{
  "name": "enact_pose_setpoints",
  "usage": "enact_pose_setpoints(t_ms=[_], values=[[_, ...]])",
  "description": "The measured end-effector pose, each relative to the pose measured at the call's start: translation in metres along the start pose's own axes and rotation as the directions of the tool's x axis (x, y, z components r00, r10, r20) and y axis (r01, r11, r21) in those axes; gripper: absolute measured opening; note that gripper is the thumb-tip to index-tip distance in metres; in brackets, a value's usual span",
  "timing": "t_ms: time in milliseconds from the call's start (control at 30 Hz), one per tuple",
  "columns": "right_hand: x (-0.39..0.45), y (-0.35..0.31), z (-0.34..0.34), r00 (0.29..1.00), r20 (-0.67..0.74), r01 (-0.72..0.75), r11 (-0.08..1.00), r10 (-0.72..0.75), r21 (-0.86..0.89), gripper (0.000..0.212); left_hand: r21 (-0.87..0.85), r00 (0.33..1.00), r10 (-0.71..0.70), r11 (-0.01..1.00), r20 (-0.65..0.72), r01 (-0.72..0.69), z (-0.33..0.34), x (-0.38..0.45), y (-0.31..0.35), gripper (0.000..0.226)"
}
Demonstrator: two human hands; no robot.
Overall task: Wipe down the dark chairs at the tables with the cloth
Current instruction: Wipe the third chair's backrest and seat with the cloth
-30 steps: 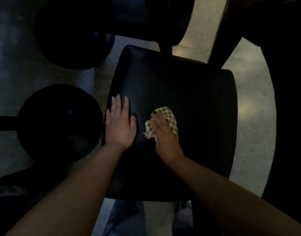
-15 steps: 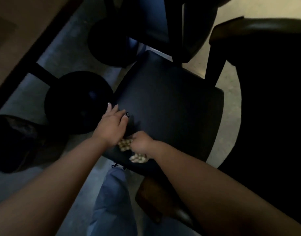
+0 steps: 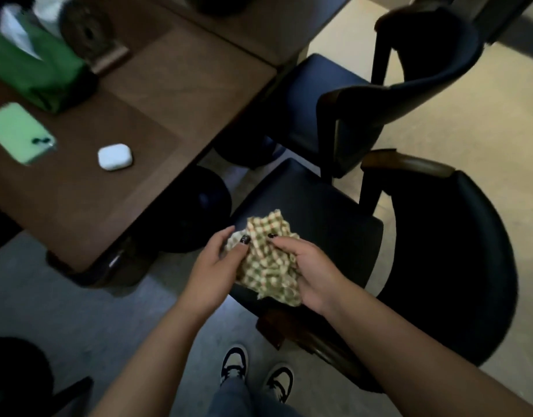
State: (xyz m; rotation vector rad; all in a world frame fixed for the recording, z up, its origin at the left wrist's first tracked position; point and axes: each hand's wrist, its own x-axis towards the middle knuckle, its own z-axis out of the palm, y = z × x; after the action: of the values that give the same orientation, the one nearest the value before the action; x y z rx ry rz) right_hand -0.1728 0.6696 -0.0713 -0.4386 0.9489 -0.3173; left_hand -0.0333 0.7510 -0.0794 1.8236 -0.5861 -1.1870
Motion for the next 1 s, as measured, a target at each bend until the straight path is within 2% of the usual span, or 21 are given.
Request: enact_pose_setpoints(t_ms=[67, 100, 233, 400, 467, 567, 800, 933, 1000], values=[[-0.019, -0.009, 0.01, 0.997, 0.017, 0.08, 0.996, -0.08, -0.031, 0.032, -0.155, 0.999, 0.014, 0.988, 0.037, -0.009, -0.003, -0.014, 0.019, 0.037], [-0.029, -0.015, 0.014, 0.991, 0.01, 0.134, 0.989, -0.134, -0.068, 0.031, -0.18, 0.998, 0.043, 0.983, 0.051, -0.033, -0.004, -0.02, 0.03, 0.039], [-0.069, -0.041, 0.029, 0.938, -0.034, 0.328, 0.916, -0.345, -0.233, 0.025, -0.137, 0.982, 0.174, 0.977, 0.069, -0.163, -0.005, -0.042, 0.073, 0.045], [-0.115, -0.081, 0.03, 0.827, -0.047, 0.49, 0.758, -0.561, -0.431, 0.015, -0.097, 0.942, 0.331, 0.94, 0.046, -0.326, 0.003, -0.063, 0.127, 0.023], [-0.131, -0.101, 0.02, 0.807, -0.008, 0.515, 0.711, -0.59, -0.478, 0.015, -0.085, 0.93, 0.364, 0.929, 0.045, -0.359, 0.013, -0.069, 0.146, 0.012], [-0.154, -0.133, -0.004, 0.775, 0.073, 0.556, 0.622, -0.628, -0.551, 0.015, -0.075, 0.909, 0.414, 0.909, 0.043, -0.41, 0.037, -0.079, 0.172, 0.007], [-0.208, -0.212, -0.086, 0.727, 0.258, 0.619, 0.446, -0.636, -0.647, 0.018, -0.126, 0.883, 0.465, 0.874, -0.068, -0.47, 0.13, -0.118, 0.203, 0.029], [-0.24, -0.256, -0.12, 0.711, 0.328, 0.625, 0.344, -0.622, -0.701, 0.022, -0.168, 0.881, 0.441, 0.868, -0.171, -0.467, 0.177, -0.135, 0.215, 0.011], [-0.249, -0.273, -0.126, 0.707, 0.356, 0.627, 0.308, -0.612, -0.716, 0.019, -0.187, 0.878, 0.435, 0.863, -0.199, -0.469, 0.193, -0.14, 0.221, 0.011]])
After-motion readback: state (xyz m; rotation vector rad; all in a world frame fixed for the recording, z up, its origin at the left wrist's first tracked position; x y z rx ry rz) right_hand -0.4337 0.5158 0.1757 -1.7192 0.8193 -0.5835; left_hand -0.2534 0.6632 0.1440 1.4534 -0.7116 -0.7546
